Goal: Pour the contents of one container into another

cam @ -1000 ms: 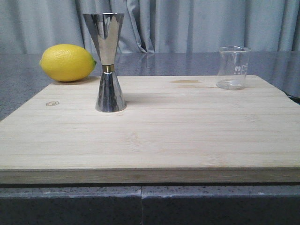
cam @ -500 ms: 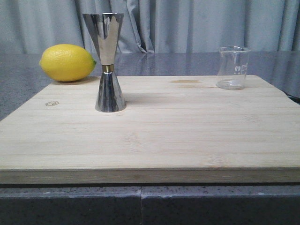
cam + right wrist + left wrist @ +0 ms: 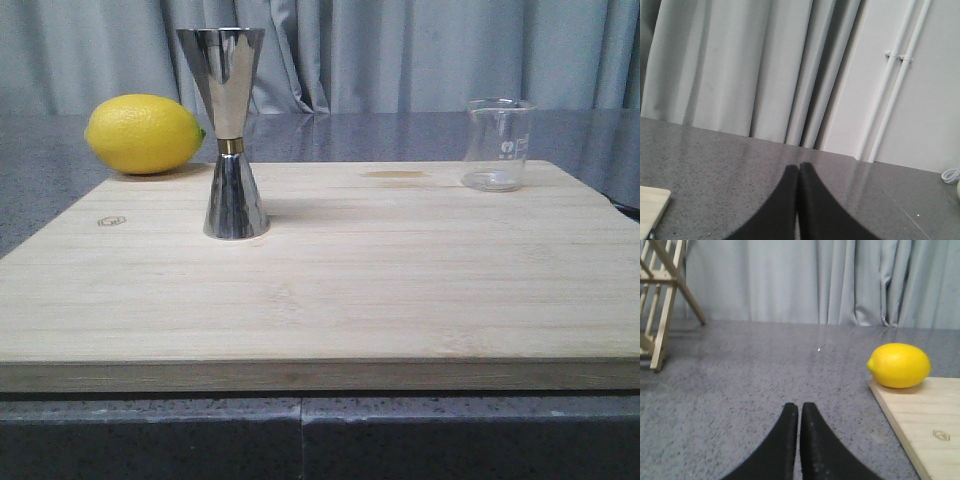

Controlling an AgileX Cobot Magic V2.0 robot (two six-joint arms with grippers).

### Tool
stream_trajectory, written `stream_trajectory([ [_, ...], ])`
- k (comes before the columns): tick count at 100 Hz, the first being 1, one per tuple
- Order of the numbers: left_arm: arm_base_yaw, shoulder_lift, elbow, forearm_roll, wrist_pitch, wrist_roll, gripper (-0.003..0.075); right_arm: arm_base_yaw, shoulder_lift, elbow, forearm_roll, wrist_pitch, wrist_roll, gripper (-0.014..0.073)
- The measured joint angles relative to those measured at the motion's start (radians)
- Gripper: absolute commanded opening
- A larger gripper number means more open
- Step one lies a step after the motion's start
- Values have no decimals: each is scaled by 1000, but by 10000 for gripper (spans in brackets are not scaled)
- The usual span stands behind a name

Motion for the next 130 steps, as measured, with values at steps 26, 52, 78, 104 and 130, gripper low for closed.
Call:
stream_trajectory([
  [26, -2, -7, 53, 381, -199, -452, -19, 0, 0, 0, 0, 0, 0, -72],
  [52, -83, -22, 154, 480, -343, -510, -19, 0, 0, 0, 0, 0, 0, -72],
  [78, -134, -23, 158, 519, -423, -515, -19, 0, 0, 0, 0, 0, 0, -72],
  [104, -133, -24, 158, 564, -430, -517, -19, 0, 0, 0, 2, 0, 0, -72],
  [130, -133, -24, 158, 594, -421, -517, -19, 0, 0, 0, 2, 0, 0, -72],
])
